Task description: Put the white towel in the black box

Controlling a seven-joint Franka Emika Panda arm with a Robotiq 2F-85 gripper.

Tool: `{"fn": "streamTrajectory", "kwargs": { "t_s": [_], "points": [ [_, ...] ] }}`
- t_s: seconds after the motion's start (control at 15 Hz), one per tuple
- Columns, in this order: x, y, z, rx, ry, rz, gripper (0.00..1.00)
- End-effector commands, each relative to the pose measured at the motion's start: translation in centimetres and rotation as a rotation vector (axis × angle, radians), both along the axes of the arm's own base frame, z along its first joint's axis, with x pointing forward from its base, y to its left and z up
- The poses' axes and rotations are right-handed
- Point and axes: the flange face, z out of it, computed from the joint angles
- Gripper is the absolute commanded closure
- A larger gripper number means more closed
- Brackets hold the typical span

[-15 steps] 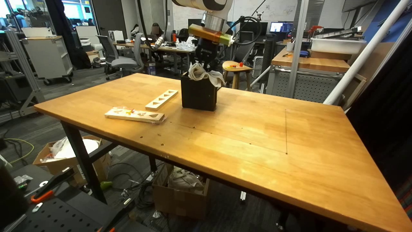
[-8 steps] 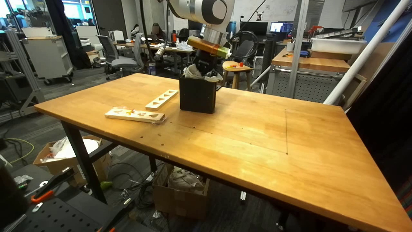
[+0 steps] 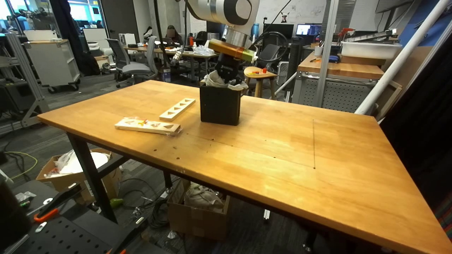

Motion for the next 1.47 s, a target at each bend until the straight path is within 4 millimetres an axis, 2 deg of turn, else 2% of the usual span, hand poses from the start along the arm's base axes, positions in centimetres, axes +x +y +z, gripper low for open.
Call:
{"fn": "streamTrajectory", "kwargs": {
  "t_s": [0.0, 0.2, 0.33, 0.47, 0.6, 0.67, 0.73, 0.8, 1.07, 1.33, 1.4],
  "points": [
    [-0.8, -1.3, 3.8, -0.059, -0.033, 0.008, 0.52],
    [-0.9, -1.6, 6.3, -0.097, -0.060, 0.016, 0.30],
    [-1.1, -1.4, 7.8, -0.116, -0.078, 0.024, 0.24],
    [-1.3, -1.2, 9.4, -0.129, -0.095, 0.028, 0.26],
    [-1.5, -0.9, 10.9, -0.150, -0.110, 0.034, 0.34],
    [-1.6, -0.9, 11.6, -0.161, -0.117, 0.036, 0.52],
    [-1.8, -0.8, 12.2, -0.171, -0.122, 0.038, 0.60],
    [-2.0, -0.7, 12.7, -0.178, -0.124, 0.041, 0.60],
    [-2.9, -0.6, 14.4, -0.207, -0.133, 0.035, 0.92],
    [-3.5, 0.0, 14.5, -0.203, -0.134, 0.021, 1.00],
    [-3.7, 0.1, 14.3, -0.199, -0.131, 0.016, 0.96]
  ]
}}
